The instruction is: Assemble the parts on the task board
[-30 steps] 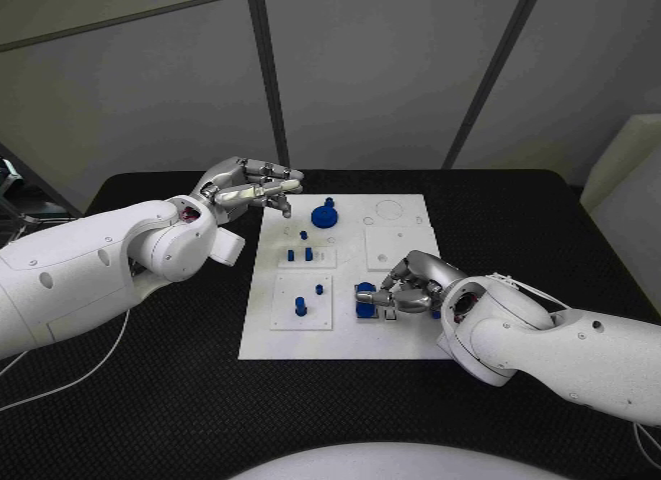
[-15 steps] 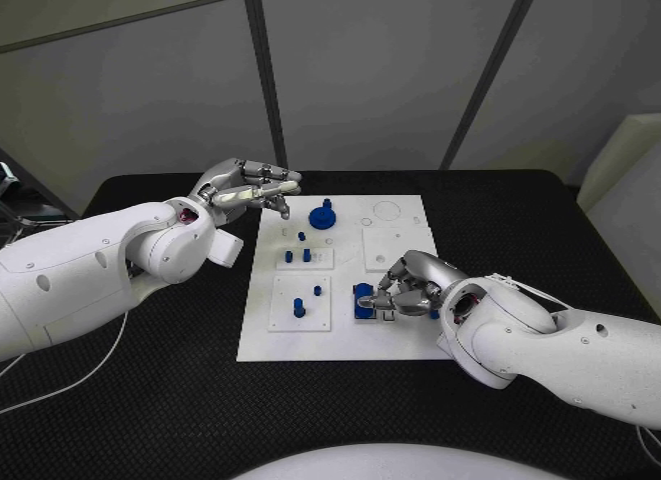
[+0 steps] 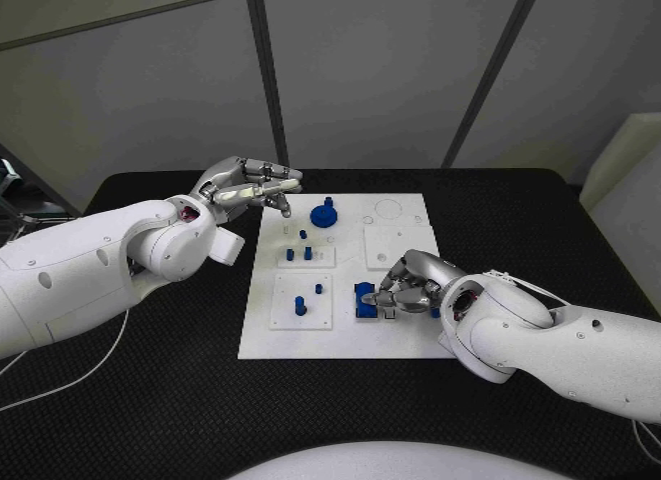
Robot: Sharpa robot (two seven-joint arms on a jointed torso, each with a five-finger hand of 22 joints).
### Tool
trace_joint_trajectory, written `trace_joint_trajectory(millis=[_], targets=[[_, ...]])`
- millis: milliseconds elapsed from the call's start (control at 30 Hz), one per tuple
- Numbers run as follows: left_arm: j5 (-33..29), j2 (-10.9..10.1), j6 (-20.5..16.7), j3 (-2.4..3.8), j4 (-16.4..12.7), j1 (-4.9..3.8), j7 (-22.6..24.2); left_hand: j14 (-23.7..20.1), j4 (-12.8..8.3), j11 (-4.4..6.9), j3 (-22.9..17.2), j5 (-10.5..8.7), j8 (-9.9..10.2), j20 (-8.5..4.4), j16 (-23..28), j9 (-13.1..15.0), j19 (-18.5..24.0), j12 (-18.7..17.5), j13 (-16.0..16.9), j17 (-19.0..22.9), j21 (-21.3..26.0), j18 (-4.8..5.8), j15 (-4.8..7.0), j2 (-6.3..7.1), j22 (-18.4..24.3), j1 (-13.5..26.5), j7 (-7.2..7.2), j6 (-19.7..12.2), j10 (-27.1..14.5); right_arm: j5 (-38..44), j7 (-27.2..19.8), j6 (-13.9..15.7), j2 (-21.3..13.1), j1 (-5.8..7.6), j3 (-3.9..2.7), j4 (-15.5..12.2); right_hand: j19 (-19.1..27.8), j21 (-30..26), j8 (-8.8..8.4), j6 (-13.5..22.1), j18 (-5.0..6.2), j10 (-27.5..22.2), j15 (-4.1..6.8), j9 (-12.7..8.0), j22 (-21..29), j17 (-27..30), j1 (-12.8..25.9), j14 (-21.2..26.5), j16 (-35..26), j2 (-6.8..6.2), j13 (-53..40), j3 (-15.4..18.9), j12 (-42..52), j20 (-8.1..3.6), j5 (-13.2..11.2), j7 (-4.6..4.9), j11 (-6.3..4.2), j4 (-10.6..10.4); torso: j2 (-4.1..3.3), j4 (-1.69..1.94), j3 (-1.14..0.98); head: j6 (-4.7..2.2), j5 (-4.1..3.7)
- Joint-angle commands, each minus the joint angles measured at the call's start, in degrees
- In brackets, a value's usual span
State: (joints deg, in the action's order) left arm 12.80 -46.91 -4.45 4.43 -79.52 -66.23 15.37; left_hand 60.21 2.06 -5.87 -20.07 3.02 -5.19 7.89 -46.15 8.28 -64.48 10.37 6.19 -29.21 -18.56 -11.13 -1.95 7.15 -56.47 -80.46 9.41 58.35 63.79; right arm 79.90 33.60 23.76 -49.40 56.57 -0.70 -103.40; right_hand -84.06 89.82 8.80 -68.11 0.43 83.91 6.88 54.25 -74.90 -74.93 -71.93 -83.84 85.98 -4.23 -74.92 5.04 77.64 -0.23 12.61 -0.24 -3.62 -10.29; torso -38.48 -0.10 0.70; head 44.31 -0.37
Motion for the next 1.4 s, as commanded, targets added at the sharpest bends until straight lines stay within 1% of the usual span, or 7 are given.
trace_joint_trajectory(millis=[33,433,600,833,933,1100,1400], targets=[[-0.4,-0.1,0.6,0.04,-0.1,-0.08,0.1,0.2,0.0,-0.32,0.2,-0.25,0.3,-0.04,0.4,0.1,-0.4,-0.3,0.1,0.0,0.3,0.79,-0.16,-0.11,0.1,0.2,0.14,0.0,0.1,1.2,0.5,-2.9,-0.2,0.00,0.10,-0.1,-5.9,0.2,-0.24,-0.3,-0.43,0.8,0.43,0.1,-15.1,-8.9,-1.2,-4.8,-0.1,-0.12,-2.0,0.0,-0.4,-0.51,0.3,-0.06,-0.47,0.7,0.00,-0.04,0.01,0.09,0.05],[-0.4,-0.2,0.6,0.01,0.0,-0.07,0.0,0.2,0.0,-0.32,0.2,-0.26,0.3,-0.04,0.4,0.1,-0.4,-0.3,0.1,0.0,0.3,0.79,-0.16,-0.11,0.1,0.1,0.14,0.0,0.1,1.7,-3.3,5.0,-2.3,-0.01,0.12,-1.8,-5.9,0.2,-0.94,-0.4,-0.43,0.5,0.29,0.5,-15.1,-8.1,1.6,-4.6,-0.7,0.55,-1.3,2.1,-1.2,-0.43,0.4,0.22,-0.27,-0.1,0.03,-0.14,-0.04,0.17,0.23],[-0.4,-0.3,0.9,-0.01,0.0,-0.06,0.1,0.2,0.0,-0.34,0.3,-0.26,0.3,-0.03,0.4,0.1,-0.5,-0.3,0.1,0.0,0.4,0.80,-0.18,-0.06,0.1,0.2,0.16,-0.1,0.1,-2.0,-8.0,8.5,-5.6,0.01,-0.45,-2.8,-5.4,-0.5,-3.32,2.0,-0.17,-0.4,-0.21,-0.5,-14.2,-6.7,1.5,-4.2,-1.7,1.14,0.3,2.6,-2.9,-0.07,0.8,1.09,0.41,0.1,0.04,-0.12,0.00,0.05,0.29],[-0.4,-0.6,1.0,-0.13,-0.1,-0.05,0.1,0.1,0.0,-0.35,0.4,-0.26,0.4,-0.02,0.5,0.1,-0.5,-0.4,0.1,0.0,0.4,0.80,-0.19,-0.02,0.2,0.3,0.17,-0.1,0.0,-3.8,-10.4,5.7,-11.1,0.03,-1.27,-3.9,-5.1,-0.9,-5.48,4.8,-0.01,-0.8,-1.03,-5.0,-13.6,-6.3,-1.1,-4.2,-2.1,2.58,1.1,2.7,-4.0,0.74,1.6,2.28,1.42,2.2,0.05,-0.03,0.05,0.01,-0.10],[-0.4,-0.6,1.0,-0.16,-0.1,-0.05,0.1,0.1,0.0,-0.35,0.4,-0.26,0.4,-0.02,0.5,0.1,-0.5,-0.4,0.1,0.0,0.4,0.80,-0.19,-0.02,0.2,0.3,0.17,-0.1,0.0,-1.5,-9.5,3.4,-13.0,0.04,-1.35,-4.0,-5.2,-0.7,-5.44,5.3,-0.07,-0.8,-1.27,-8.4,-13.8,-6.4,-2.5,-4.2,-2.0,3.17,1.3,2.6,-4.3,0.99,4.1,2.58,1.68,3.2,0.06,-0.06,0.12,-0.15,-0.35],[-0.4,-0.5,0.9,-0.18,0.0,-0.05,0.1,0.1,0.1,-0.36,0.4,-0.26,0.4,-0.01,0.5,0.1,-0.5,-0.4,0.1,0.0,0.5,0.81,-0.20,0.00,0.2,0.3,0.17,-0.1,0.0,3.0,-6.9,0.3,-14.5,0.01,-1.38,-3.7,-5.4,-0.4,-5.40,4.5,-0.19,-0.3,-1.78,-14.6,-14.2,-6.8,-3.4,-4.3,-1.8,4.02,1.1,3.1,-4.2,1.47,4.3,2.93,1.97,4.0,0.01,-0.24,-0.02,-0.57,-0.79],[-0.4,-0.4,1.2,-0.19,0.0,-0.05,0.3,0.1,0.1,-0.38,0.5,-0.26,0.4,0.00,0.5,0.1,-0.5,-0.4,0.1,0.0,0.5,0.82,-0.22,0.01,0.3,0.4,0.19,-0.1,0.0,6.2,-1.7,-1.0,-13.9,-0.21,-1.17,-2.3,-5.5,-0.3,-5.33,3.8,-0.23,0.1,-2.04,-17.6,-14.4,-6.8,-0.2,-4.4,-1.8,3.19,0.7,5.6,-3.9,1.82,4.9,3.21,2.32,2.4,0.04,-0.22,-0.05,-0.23,-1.34]])
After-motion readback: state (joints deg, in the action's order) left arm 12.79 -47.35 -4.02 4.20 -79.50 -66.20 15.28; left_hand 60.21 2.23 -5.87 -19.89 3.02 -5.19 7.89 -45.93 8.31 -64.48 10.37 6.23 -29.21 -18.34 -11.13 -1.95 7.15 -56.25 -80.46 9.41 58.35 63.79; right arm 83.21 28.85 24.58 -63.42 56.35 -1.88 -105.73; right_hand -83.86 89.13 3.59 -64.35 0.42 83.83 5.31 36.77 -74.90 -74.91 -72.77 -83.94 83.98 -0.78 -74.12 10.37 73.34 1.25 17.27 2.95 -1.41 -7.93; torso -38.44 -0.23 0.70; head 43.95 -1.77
